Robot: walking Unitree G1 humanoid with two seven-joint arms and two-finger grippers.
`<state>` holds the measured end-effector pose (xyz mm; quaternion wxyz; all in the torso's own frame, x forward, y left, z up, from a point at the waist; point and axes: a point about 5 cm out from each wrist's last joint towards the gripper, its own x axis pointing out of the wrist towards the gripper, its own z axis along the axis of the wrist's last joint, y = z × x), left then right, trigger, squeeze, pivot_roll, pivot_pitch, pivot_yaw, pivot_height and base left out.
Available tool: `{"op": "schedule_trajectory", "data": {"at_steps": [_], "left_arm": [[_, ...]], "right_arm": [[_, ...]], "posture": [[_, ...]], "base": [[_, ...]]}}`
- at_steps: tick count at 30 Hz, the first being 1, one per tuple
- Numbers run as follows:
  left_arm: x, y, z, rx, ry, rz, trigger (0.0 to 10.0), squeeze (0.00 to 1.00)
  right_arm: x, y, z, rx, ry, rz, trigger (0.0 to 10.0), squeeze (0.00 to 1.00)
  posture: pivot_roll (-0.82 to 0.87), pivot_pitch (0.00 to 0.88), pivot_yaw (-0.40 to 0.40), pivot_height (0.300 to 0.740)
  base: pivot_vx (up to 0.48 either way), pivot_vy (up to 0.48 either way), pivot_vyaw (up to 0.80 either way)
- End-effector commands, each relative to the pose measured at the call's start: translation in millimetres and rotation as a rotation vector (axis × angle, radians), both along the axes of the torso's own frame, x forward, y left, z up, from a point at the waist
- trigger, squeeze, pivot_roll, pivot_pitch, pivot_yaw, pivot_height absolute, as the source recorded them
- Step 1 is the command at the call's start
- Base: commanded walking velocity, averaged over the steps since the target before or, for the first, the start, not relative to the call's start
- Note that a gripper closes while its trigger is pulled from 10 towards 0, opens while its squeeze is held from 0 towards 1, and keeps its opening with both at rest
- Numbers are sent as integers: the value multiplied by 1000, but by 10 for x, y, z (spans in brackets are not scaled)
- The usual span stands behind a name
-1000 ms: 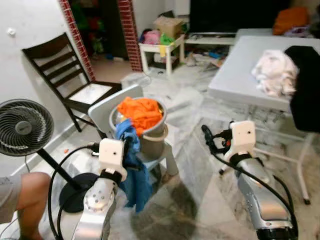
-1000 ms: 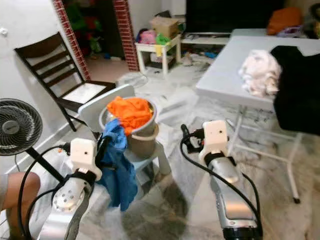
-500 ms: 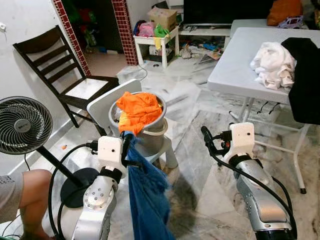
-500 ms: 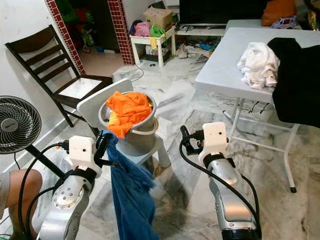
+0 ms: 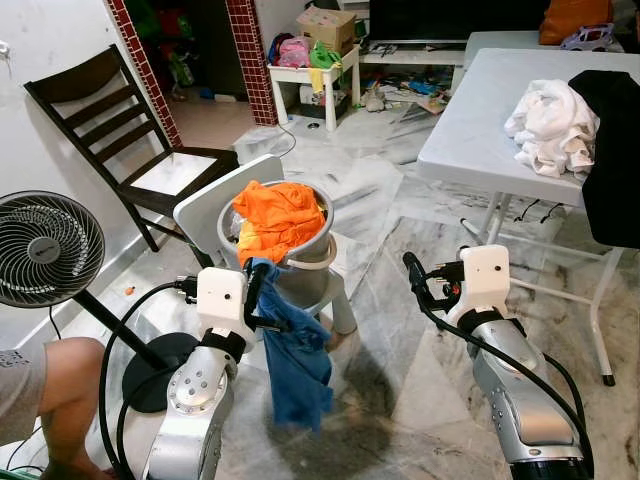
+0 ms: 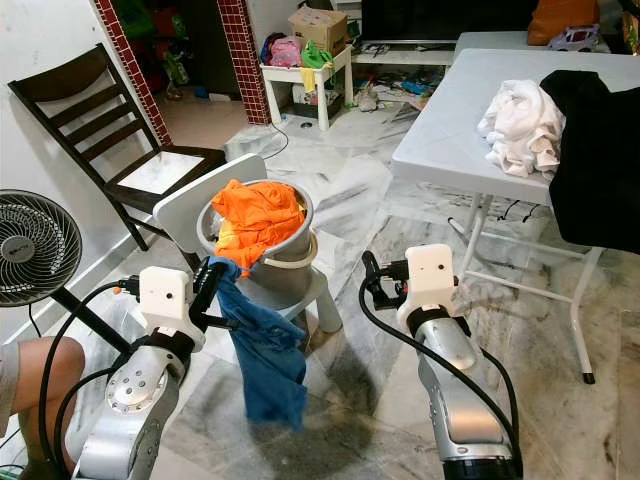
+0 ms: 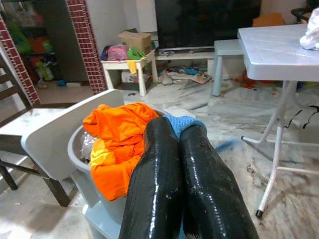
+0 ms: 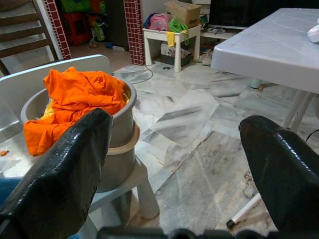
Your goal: Hang hanger
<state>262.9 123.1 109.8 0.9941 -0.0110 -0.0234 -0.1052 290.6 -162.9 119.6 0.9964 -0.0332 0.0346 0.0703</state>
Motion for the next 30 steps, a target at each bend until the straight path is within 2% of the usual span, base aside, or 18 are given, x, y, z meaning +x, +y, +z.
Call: {"op": "schedule_trajectory", "data": {"at_steps": [1,11,30], "left_arm": [[18,52,14,0,-2,0,10000,0],[15,54,4,-4,3,-4,10000,0],[-91,61,-87,0,48,-9,10000,0]], "right_arm": [[-3,50,54,11,-19,17,10000,0],[-2,59,51,11,-16,22,10000,0],[-45,117,-8,18,12,35,10000,0]], "posture": [[-139,11,134,740],[-140,16,131,740],[-116,11,109,740]], "base": [[0,0,-719],[174,225,-767],[253,317,-800]]}}
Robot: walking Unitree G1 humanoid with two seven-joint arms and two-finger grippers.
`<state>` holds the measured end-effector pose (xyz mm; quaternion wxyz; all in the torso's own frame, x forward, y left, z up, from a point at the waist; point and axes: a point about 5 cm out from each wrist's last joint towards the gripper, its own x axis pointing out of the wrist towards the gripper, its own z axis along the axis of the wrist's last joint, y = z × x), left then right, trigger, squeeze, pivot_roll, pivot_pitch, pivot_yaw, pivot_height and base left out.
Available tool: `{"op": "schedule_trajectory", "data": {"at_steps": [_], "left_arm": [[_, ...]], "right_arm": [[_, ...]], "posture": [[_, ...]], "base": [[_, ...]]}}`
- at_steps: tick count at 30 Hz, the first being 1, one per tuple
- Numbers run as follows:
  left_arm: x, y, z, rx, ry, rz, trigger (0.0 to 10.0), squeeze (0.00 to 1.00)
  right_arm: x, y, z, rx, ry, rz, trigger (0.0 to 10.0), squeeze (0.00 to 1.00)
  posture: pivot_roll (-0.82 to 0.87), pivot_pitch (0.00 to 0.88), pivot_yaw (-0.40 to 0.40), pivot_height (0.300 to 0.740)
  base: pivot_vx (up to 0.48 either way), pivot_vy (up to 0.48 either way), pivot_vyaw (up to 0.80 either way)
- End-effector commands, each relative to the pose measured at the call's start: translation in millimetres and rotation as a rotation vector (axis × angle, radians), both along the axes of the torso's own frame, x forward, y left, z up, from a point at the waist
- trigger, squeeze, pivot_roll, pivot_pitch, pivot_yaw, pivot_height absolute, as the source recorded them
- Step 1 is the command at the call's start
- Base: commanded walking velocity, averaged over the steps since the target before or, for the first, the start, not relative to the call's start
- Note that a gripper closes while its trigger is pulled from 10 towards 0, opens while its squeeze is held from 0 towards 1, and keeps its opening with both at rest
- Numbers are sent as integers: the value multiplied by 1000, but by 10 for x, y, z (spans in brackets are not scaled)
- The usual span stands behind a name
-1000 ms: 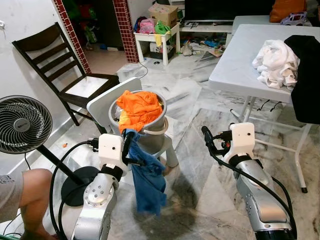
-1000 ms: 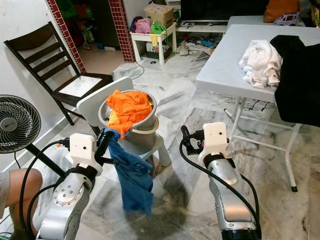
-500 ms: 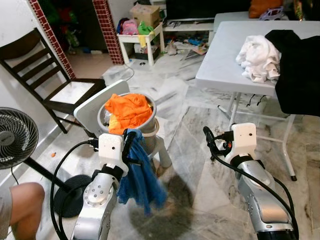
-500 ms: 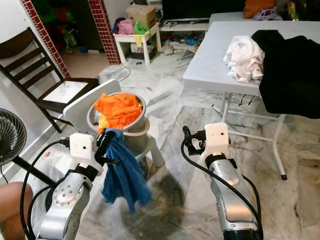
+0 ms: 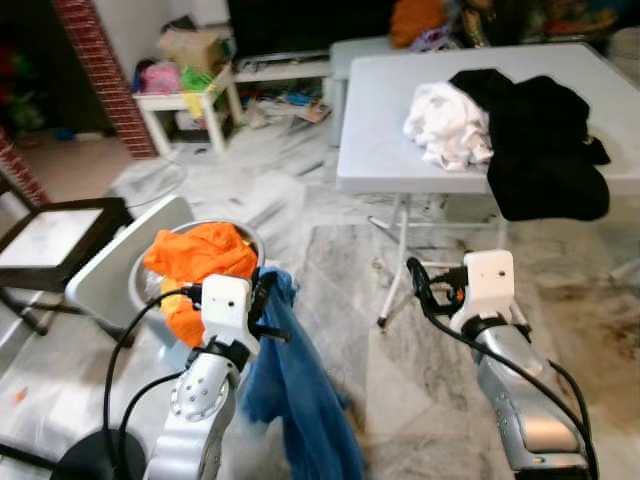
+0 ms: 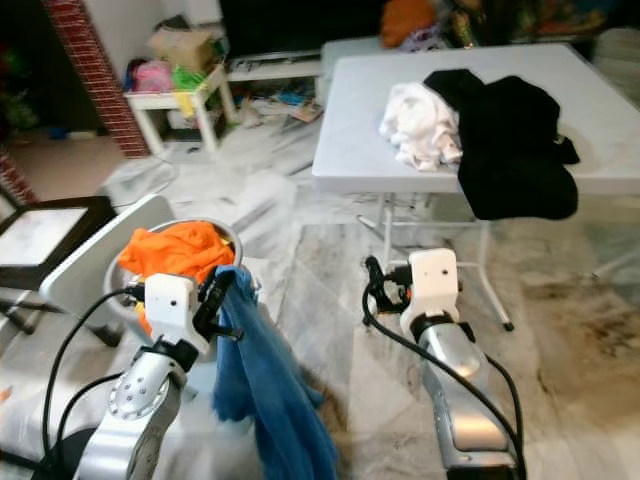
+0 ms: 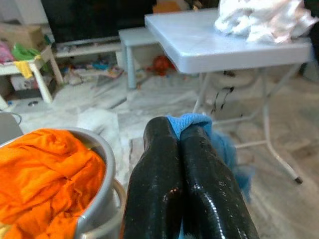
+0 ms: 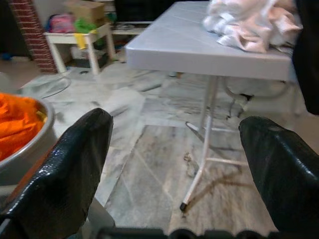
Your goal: Hang hanger
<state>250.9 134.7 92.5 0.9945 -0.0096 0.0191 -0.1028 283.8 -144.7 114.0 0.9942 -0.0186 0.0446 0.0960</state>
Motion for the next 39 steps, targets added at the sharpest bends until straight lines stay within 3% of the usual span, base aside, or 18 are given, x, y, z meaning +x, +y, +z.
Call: {"op": "schedule_trajectory", "data": {"at_steps": [1,25,34,39], "left_arm": [[32,-56,88,-12,-36,-13,10000,0],[89,-99,20,-10,-11,-37,10000,0],[118,-138,1,-22,-2,-25,10000,0],[173,-84,49,-32,-30,58,10000,0]], "right_arm": [[27,-61,52,-10,-12,-14,10000,0],[83,-34,-52,8,2,-16,10000,0],[115,53,-149,34,26,1,10000,0],[192,116,-91,19,17,55,10000,0]], "posture": [[-116,11,109,740],[-117,0,129,740],[-98,0,103,740],[-70,0,20,740]], "base": [[255,322,-800],[254,325,-800],[140,269,0],[0,0,0]]}}
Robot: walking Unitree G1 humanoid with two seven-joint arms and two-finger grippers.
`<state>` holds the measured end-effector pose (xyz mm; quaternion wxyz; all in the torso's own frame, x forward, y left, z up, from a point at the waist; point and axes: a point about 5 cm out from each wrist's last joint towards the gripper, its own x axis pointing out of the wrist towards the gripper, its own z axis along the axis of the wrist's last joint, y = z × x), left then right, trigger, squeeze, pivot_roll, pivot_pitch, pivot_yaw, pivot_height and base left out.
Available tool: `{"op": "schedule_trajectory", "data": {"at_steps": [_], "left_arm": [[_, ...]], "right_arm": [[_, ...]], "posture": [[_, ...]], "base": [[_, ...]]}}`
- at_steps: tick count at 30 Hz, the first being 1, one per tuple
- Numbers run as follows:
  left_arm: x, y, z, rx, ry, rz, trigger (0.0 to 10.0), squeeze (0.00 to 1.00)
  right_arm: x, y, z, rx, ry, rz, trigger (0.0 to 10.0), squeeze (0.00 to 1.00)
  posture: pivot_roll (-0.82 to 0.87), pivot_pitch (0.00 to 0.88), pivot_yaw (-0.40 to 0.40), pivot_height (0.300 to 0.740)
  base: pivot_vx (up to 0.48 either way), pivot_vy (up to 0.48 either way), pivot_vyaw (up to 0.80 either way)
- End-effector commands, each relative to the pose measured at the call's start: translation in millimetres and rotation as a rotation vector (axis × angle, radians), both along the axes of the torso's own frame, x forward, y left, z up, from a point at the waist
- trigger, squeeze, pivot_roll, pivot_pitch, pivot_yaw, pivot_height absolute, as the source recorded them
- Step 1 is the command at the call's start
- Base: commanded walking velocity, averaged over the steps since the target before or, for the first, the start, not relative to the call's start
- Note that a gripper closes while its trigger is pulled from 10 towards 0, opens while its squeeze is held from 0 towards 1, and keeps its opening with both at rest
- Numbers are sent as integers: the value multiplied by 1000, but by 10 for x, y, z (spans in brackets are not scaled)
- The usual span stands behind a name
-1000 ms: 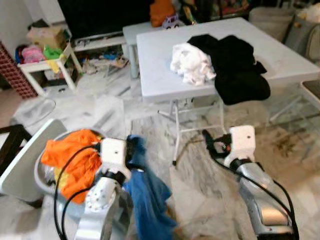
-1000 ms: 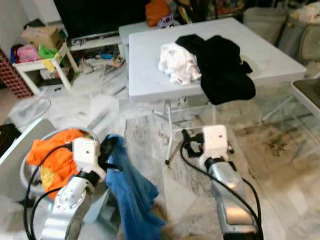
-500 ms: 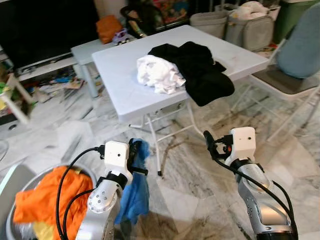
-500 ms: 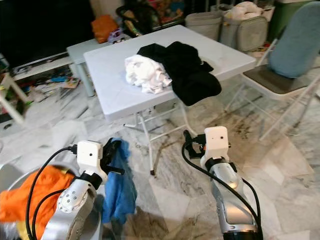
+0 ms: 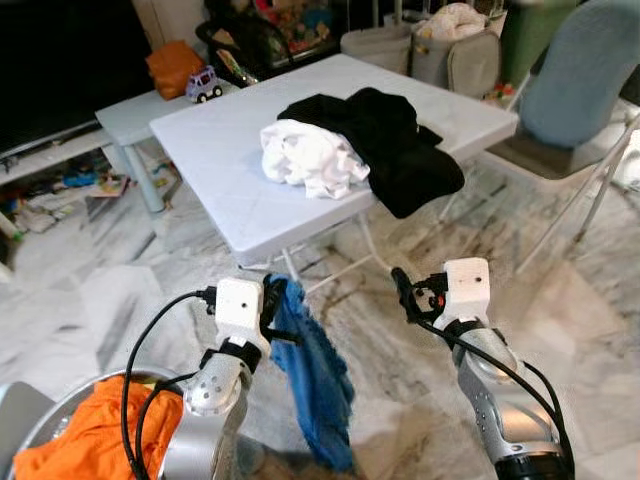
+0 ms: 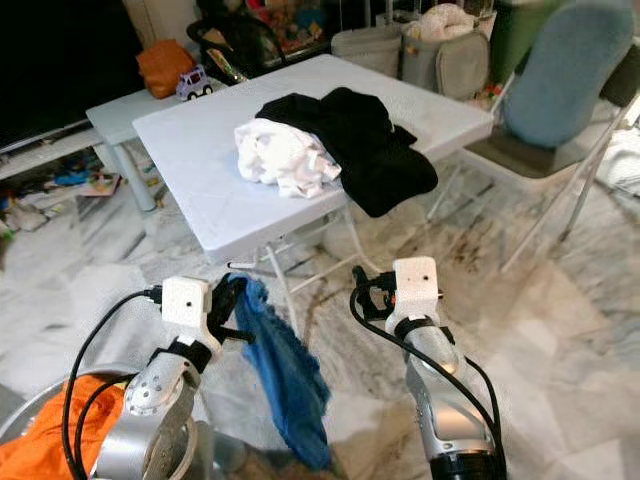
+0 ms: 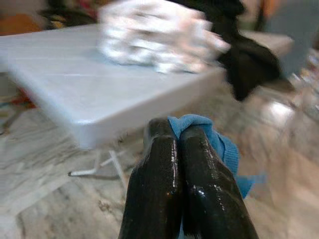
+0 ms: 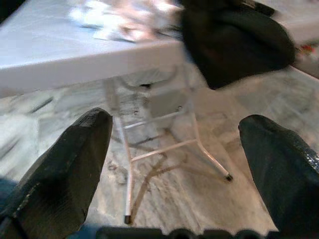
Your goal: Hang hanger
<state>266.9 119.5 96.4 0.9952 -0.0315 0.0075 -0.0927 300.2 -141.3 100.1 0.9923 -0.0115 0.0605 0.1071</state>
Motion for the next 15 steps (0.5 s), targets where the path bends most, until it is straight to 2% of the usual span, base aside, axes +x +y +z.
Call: {"op": "schedule_trajectory", "data": {"at_steps": [1,3,6,8,14,15], "left_arm": [[18,80,13,14,-14,52,10000,0],[17,98,17,16,-20,67,10000,0],[24,139,47,20,-42,100,10000,0],[36,153,55,16,-46,109,10000,0],[61,186,84,-1,-55,122,10000,0],[52,199,75,-2,-51,124,10000,0]], "right_arm": [[49,90,68,-2,-20,49,10000,0],[69,100,91,-10,-22,61,10000,0],[137,86,178,-41,-33,76,10000,0],[152,71,180,-55,-28,73,10000,0],[146,82,104,-66,-13,88,10000,0],[140,97,93,-67,-14,92,10000,0]], "posture": [[-65,0,-5,740],[-65,0,-5,740],[-52,0,-91,740],[-47,0,-106,740],[-39,0,-93,740],[-38,0,-71,740]], "base": [[0,0,0],[0,0,0],[0,0,0],[0,0,0],[0,0,0],[0,0,0]]}}
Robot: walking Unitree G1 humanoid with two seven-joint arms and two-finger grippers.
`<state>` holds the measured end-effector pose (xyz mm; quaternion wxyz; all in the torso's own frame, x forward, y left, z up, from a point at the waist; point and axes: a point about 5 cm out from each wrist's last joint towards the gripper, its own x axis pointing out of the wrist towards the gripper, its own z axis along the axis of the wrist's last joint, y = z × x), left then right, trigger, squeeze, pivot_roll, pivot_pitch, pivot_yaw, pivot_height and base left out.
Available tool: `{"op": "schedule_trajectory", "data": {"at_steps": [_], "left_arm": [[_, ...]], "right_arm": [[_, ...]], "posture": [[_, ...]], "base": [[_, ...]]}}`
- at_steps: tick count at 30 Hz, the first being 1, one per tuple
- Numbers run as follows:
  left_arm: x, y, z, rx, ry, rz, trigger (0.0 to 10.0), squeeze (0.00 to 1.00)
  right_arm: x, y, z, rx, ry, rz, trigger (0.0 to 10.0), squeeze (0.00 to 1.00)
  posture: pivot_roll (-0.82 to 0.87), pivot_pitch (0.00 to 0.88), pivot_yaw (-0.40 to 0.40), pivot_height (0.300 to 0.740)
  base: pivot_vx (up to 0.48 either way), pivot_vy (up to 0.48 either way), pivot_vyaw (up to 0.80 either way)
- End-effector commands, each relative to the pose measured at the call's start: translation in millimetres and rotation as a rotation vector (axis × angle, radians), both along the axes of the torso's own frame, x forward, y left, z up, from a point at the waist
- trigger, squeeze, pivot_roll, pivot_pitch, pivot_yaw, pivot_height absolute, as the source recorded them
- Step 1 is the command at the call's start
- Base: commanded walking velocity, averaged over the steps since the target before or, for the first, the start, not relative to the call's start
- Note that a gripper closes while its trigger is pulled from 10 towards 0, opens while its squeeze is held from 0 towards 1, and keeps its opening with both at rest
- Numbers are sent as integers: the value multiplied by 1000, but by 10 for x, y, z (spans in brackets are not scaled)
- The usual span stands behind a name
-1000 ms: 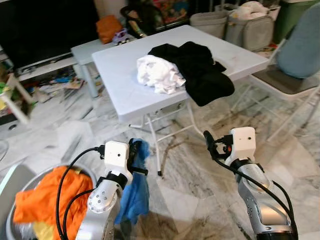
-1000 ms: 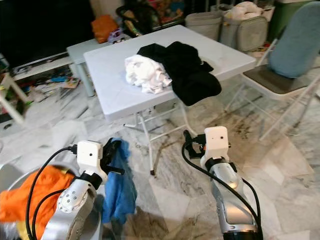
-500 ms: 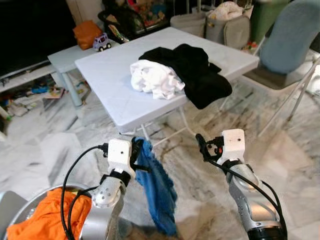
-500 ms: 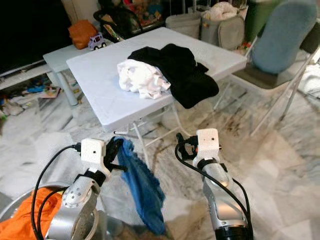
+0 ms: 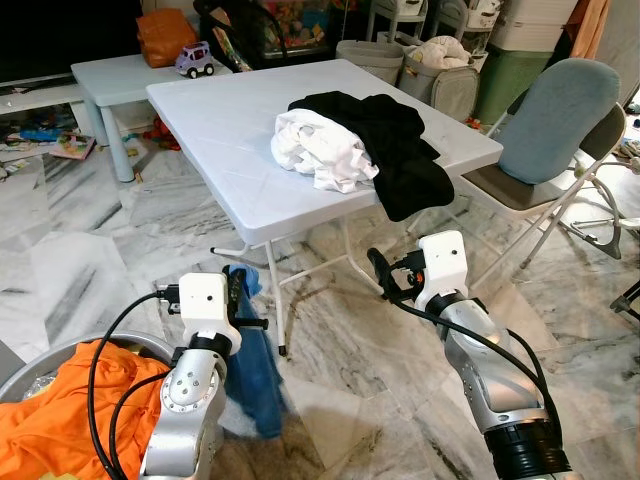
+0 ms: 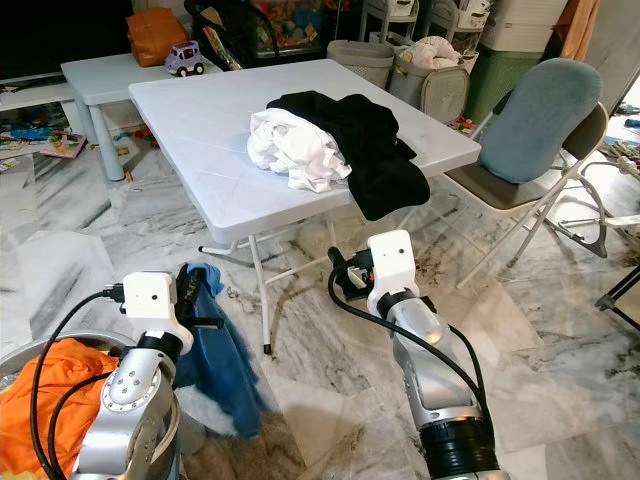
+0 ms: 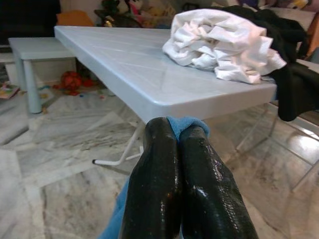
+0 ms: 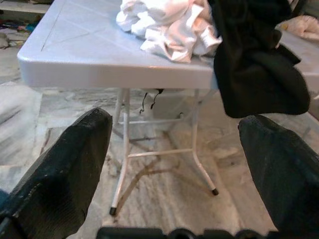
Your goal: Hang hanger
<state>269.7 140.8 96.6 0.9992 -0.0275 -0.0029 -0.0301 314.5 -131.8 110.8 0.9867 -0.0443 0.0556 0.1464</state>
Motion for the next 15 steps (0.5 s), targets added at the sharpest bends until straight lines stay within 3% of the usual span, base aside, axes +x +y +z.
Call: {"op": "schedule_trajectory", "data": {"at_steps": [1,8,12,15], "left_arm": [[19,-6,66,-7,-32,1,10000,0],[-86,8,-52,-15,20,-17,10000,0],[-82,-11,-86,-16,40,-45,10000,0],[-61,-7,-72,-17,40,-50,10000,0]], "right_arm": [[-5,14,-22,-10,0,12,10000,0],[-21,-26,-27,6,-17,-23,10000,0],[-54,-97,-58,-3,-12,-52,10000,0],[-98,-150,-67,-19,-26,-71,10000,0]], "posture": [[-38,0,-71,740],[-65,0,20,740],[-86,0,33,740],[-92,0,36,740]], "base": [[0,0,0],[0,0,0],[0,0,0],[0,-259,0]]}}
